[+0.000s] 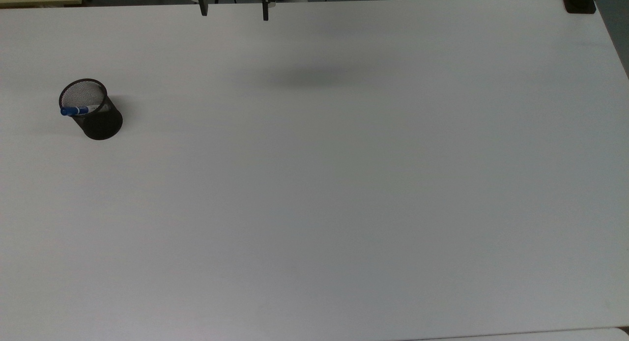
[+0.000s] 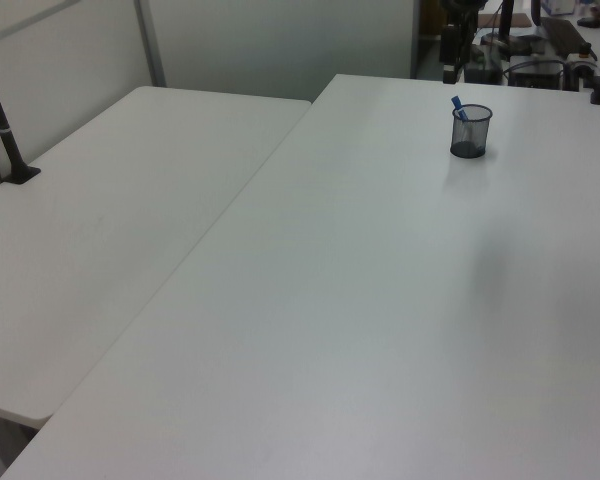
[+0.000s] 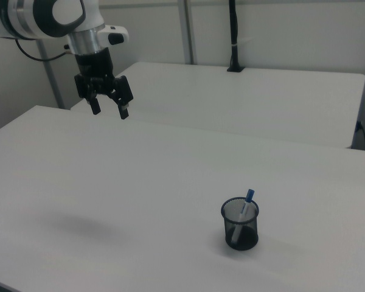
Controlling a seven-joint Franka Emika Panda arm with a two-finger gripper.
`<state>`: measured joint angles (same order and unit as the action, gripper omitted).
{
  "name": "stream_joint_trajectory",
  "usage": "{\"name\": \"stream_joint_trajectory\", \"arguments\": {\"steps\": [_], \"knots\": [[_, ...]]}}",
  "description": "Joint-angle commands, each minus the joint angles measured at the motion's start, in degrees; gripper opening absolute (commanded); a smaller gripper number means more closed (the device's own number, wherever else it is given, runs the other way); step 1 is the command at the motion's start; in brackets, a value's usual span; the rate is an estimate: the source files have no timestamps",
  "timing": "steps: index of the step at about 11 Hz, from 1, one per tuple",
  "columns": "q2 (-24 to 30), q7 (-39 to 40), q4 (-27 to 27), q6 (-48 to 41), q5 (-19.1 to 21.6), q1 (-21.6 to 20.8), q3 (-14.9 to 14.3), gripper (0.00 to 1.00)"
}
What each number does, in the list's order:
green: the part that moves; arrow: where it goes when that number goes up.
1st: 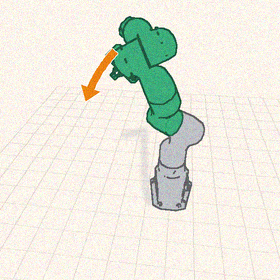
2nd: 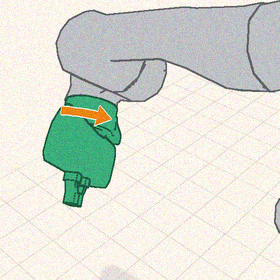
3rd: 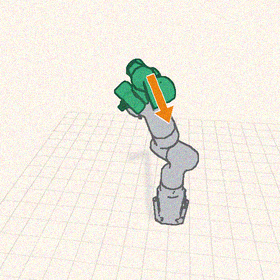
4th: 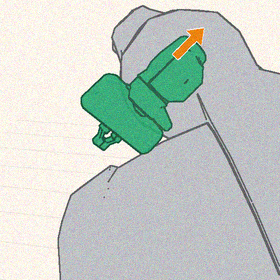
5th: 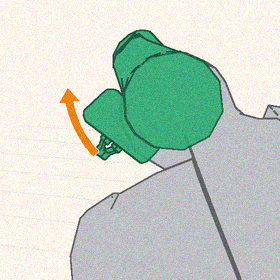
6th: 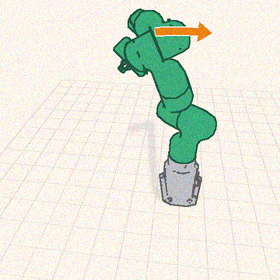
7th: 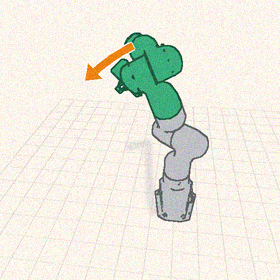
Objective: Remove the marker
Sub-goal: 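Move the gripper over the black mesh pen cup toward the marker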
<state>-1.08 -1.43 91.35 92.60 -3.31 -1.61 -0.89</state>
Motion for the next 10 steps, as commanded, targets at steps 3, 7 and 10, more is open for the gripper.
{"name": "stream_joint_trajectory", "arguments": {"steps": [3,7,10], "knots": [[0.2,-1.12,-0.74,-0.84,-0.55,0.12,-0.51,1.0],[-0.32,-0.42,-0.83,-0.58,-0.64,1.51,-0.86,1.0],[-1.72,-0.24,-0.83,5.64,-0.55,7.83,-0.78,1.0]]}}
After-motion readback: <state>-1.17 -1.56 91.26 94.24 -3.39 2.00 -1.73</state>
